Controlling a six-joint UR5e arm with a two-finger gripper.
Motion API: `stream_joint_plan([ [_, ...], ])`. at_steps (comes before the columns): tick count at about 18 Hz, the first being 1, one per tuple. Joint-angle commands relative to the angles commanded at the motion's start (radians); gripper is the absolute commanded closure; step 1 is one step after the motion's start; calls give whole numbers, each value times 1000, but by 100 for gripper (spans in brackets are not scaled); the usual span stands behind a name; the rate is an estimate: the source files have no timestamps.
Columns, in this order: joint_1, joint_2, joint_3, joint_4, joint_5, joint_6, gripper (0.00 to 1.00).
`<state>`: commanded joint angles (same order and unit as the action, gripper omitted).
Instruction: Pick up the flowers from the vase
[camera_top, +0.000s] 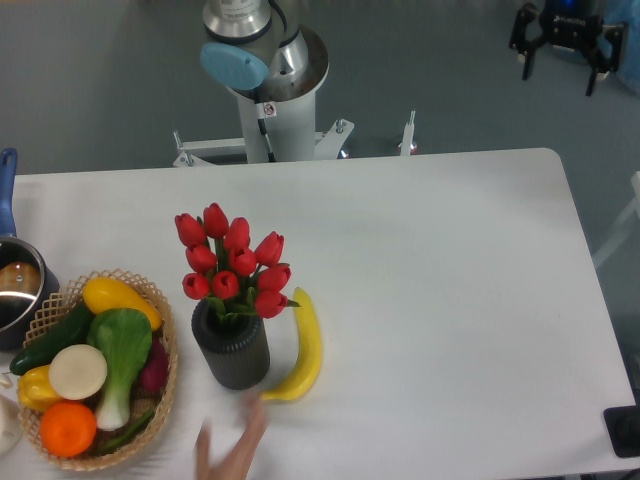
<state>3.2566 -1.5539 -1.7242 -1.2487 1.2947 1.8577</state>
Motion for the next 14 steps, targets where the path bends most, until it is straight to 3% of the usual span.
stream_joint_plan([
  [7, -9, -3, -1, -5, -11, -38, 0],
  [9, -9, -3, -17, -2, -64, -112, 0],
  [12, -14, 8, -58, 8, -92, -123, 0],
  [14, -15, 8, -81, 14, -177, -123, 0],
])
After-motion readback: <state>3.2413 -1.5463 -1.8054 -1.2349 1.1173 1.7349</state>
